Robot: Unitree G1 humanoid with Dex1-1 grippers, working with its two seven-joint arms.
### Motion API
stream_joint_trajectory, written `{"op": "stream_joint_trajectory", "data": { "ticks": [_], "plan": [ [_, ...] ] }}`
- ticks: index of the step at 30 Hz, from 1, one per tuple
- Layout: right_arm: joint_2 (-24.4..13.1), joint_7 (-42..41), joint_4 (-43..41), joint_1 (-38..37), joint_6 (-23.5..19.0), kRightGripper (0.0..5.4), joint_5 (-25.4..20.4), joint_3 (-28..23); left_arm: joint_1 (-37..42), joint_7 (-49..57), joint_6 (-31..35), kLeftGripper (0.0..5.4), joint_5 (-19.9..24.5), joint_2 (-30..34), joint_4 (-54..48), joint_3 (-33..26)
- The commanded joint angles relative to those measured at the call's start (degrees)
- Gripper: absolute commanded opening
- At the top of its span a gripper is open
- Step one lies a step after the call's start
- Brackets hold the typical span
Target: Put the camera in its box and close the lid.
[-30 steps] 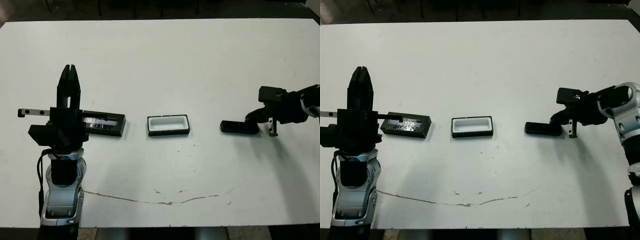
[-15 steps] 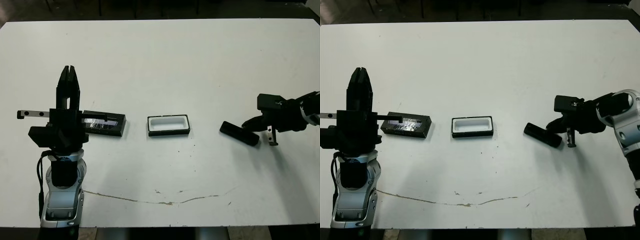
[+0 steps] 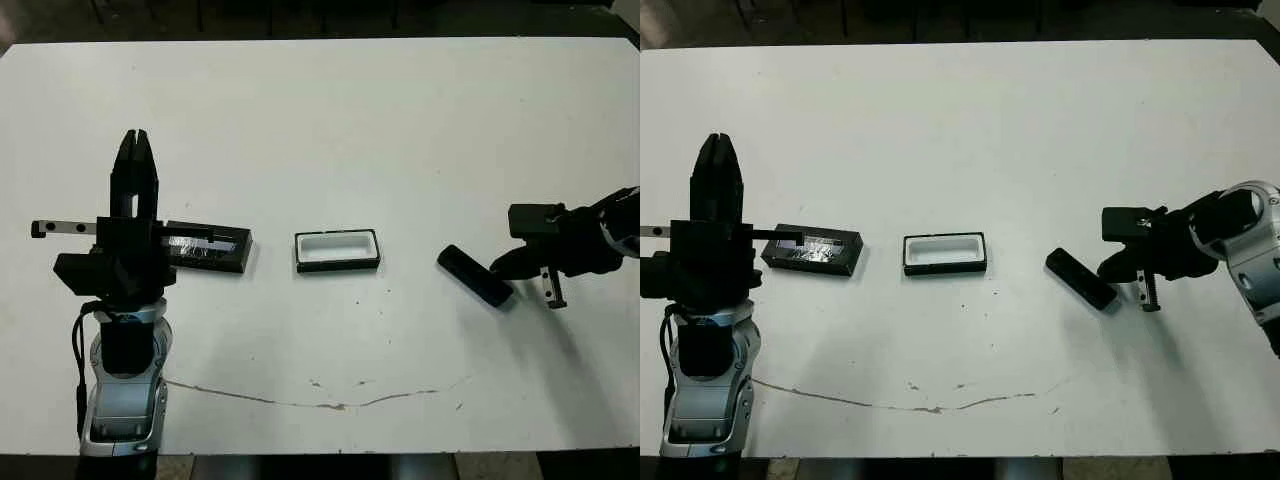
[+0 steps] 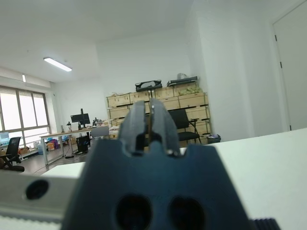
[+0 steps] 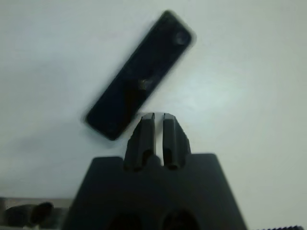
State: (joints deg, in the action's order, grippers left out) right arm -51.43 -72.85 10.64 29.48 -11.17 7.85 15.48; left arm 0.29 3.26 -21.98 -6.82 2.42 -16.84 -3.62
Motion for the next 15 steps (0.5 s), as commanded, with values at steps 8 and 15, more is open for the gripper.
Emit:
{"op": "stream_joint_trajectory", "data": {
  "ticks": [8,15],
  "plan": [
    [4.8,22.4,-1.7,-5.6,4.4,0.0,-2.5,-11.4,-1.0,0.3,1.8,0.02,-0.3,-0.1,0.0,-0.1],
    [9.5,17.3,-10.1,-4.6,-11.8,0.0,-29.5,-24.6,-0.9,0.8,1.0,0.02,-1.0,0.0,0.6,-0.1]
  ]
}}
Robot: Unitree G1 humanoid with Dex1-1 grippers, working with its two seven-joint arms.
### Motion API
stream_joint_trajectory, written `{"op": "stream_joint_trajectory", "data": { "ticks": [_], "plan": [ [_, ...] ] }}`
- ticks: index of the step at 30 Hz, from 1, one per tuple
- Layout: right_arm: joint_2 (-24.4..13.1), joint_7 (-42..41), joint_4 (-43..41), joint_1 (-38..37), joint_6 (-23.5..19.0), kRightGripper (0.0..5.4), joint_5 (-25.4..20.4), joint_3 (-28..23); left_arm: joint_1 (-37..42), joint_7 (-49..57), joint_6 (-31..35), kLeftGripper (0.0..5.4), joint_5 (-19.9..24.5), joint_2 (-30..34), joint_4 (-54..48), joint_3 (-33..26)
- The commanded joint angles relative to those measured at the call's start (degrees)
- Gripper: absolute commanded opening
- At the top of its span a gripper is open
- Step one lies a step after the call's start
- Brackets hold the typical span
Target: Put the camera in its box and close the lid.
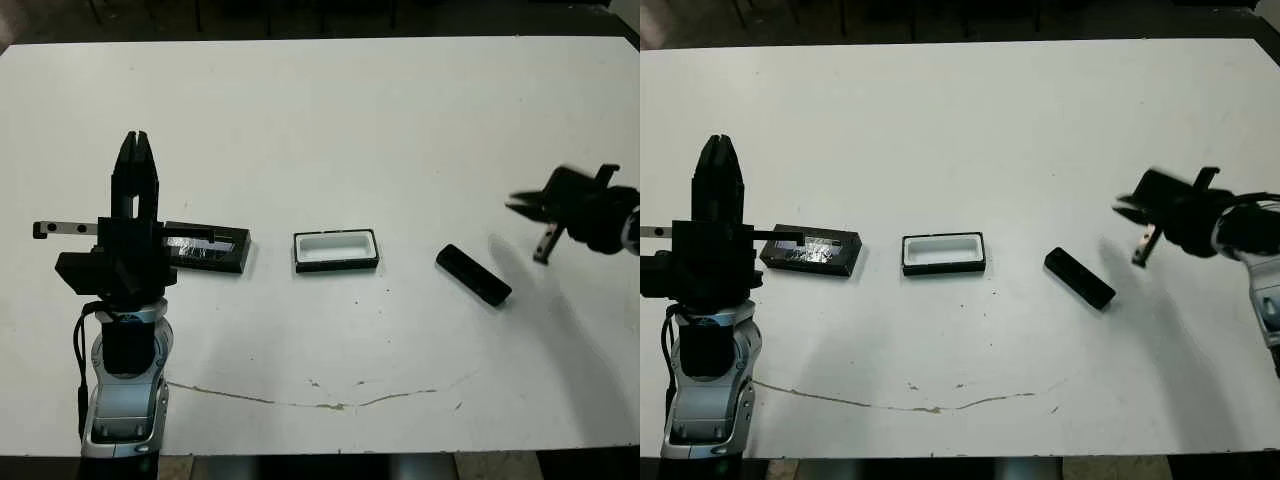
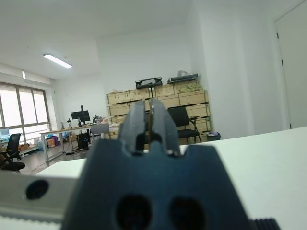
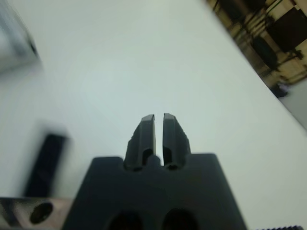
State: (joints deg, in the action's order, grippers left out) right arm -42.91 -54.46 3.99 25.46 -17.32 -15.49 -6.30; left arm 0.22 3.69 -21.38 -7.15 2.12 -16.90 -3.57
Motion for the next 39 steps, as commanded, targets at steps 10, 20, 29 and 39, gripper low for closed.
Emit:
{"op": "stream_joint_trajectory", "data": {
  "ticks": [10,20,29,39],
  "plan": [
    [-1.1,2.8,-18.1,-11.9,-11.8,0.0,-10.4,-5.5,-1.3,0.3,0.4,0.02,-0.1,0.4,0.6,-0.5],
    [-0.7,7.2,-23.4,-20.8,-12.9,1.17,-11.0,-8.9,-1.7,0.1,0.4,0.0,-1.0,1.0,0.3,-1.0],
    [1.2,7.2,-24.9,-26.9,-6.9,2.76,-11.0,-9.5,-2.0,-0.2,0.9,0.0,-0.7,1.0,0.0,-1.0],
    [1.5,7.9,-24.5,-29.0,-6.3,4.48,-10.8,-7.4,-2.5,-0.4,1.8,0.0,-0.1,0.8,-0.5,-1.1]
  ]
}}
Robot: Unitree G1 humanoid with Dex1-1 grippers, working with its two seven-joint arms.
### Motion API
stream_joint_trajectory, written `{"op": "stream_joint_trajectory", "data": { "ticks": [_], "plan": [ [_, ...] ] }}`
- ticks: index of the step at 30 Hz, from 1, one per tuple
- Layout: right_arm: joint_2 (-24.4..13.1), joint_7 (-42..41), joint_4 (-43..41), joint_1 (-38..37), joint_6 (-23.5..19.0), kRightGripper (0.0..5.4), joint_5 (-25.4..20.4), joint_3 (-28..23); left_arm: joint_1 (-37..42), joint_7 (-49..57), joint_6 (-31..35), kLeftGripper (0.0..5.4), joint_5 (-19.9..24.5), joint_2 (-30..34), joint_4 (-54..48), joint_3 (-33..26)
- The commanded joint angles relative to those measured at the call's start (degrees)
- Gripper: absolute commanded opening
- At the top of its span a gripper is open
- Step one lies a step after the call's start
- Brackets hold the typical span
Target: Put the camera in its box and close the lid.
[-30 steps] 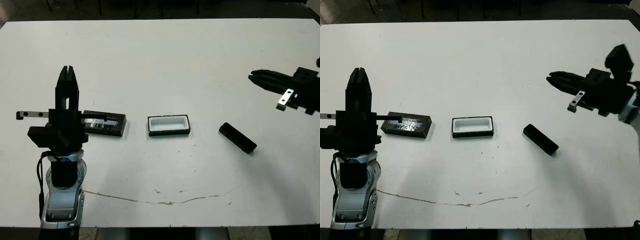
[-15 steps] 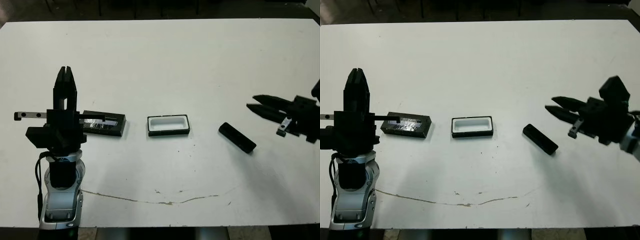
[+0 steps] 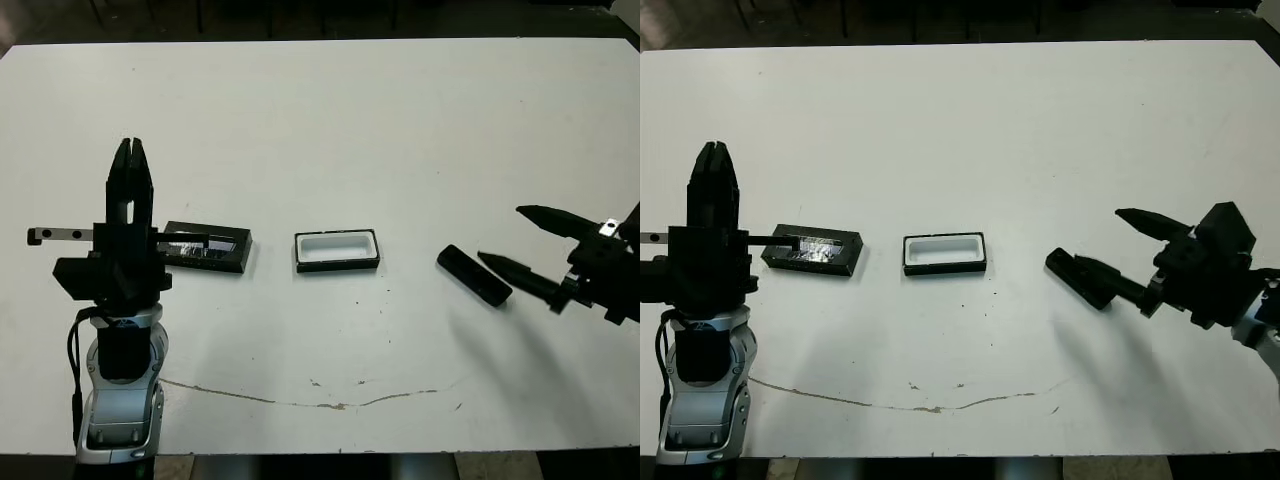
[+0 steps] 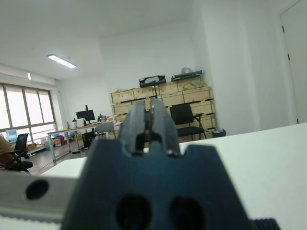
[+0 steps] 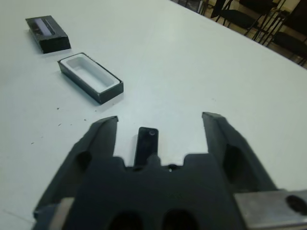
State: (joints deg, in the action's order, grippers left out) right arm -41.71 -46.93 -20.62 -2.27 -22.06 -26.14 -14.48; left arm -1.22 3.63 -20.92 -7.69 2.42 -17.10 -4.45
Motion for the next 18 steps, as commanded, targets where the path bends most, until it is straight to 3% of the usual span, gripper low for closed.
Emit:
{"op": "stream_joint_trajectory", "data": {
  "ticks": [1,5,18],
  "plan": [
    [0.1,0.7,-0.2,-1.4,-2.3,4.65,-0.2,0.9,-1.1,-0.2,1.6,0.0,0.3,0.4,-0.5,-0.3],
    [0.9,1.6,0.3,-2.4,-2.7,5.37,0.1,1.7,-1.3,-0.4,1.8,0.0,0.7,0.6,-0.6,-0.3],
    [3.6,3.2,4.3,-4.8,0.5,5.39,4.0,5.2,-1.4,-0.6,1.5,0.0,1.0,0.7,-0.1,-0.3]
  ]
}}
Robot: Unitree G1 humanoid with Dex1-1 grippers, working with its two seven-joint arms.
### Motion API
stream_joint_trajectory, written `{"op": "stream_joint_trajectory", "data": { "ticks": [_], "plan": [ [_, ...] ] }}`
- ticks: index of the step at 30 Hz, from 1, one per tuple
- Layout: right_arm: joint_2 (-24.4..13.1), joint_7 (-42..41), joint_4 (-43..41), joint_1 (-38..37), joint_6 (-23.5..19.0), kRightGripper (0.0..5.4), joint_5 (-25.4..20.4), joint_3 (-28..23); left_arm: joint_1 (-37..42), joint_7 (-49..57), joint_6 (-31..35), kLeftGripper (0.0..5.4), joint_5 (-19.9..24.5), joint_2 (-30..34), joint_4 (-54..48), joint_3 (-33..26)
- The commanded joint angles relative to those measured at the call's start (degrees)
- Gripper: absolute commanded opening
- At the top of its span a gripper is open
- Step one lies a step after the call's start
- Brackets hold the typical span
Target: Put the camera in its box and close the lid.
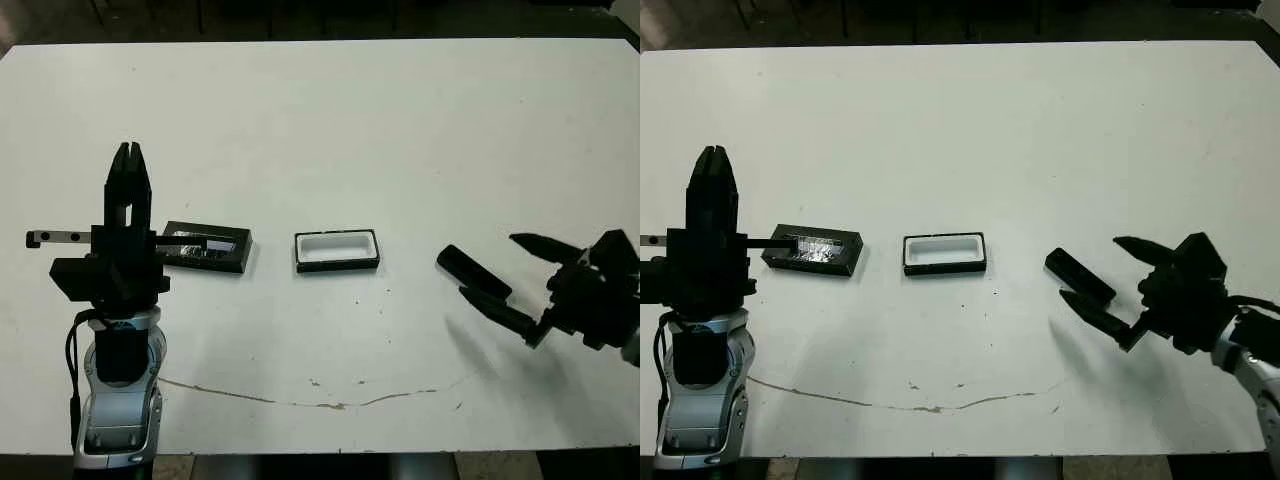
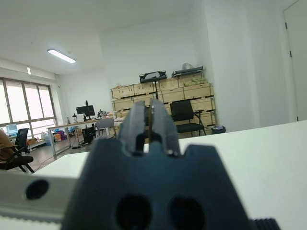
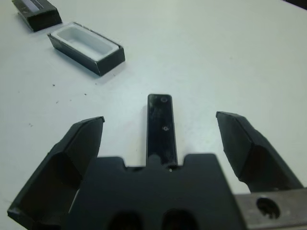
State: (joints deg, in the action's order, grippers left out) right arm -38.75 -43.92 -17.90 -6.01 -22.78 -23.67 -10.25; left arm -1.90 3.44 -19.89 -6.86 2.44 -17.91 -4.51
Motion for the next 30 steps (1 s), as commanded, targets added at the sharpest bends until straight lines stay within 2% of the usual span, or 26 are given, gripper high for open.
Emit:
{"op": "stream_joint_trajectory", "data": {
  "ticks": [1,6,14,17,20,26,30],
  "plan": [
    [0.7,0.3,1.9,-1.2,1.3,5.39,1.8,1.2,-0.8,-0.4,0.6,0.0,0.0,0.7,0.6,-0.2],
    [2.3,1.9,2.3,-2.4,-0.6,5.39,1.4,1.7,-1.1,-0.4,0.8,0.0,-0.4,0.8,0.3,-0.3],
    [6.2,2.9,6.5,-3.1,2.2,5.39,1.8,2.8,-0.9,-0.8,0.6,0.0,0.4,0.9,0.8,-0.4],
    [8.4,4.0,7.9,-3.5,2.6,5.09,1.2,2.4,-1.0,-0.9,0.9,0.0,0.2,1.0,0.6,-0.5],
    [9.7,4.5,9.5,-3.9,6.0,4.58,2.2,2.5,-1.0,-1.1,0.8,0.0,0.5,1.2,0.8,-0.6],
    [10.5,3.8,11.1,-3.5,11.3,3.48,2.4,2.4,-1.0,-1.4,0.5,0.0,0.4,1.2,1.0,-0.5],
    [9.9,3.4,11.2,-3.0,13.0,2.78,2.6,2.3,-1.0,-1.5,1.1,0.0,0.4,1.1,0.6,-0.4]
  ]
}}
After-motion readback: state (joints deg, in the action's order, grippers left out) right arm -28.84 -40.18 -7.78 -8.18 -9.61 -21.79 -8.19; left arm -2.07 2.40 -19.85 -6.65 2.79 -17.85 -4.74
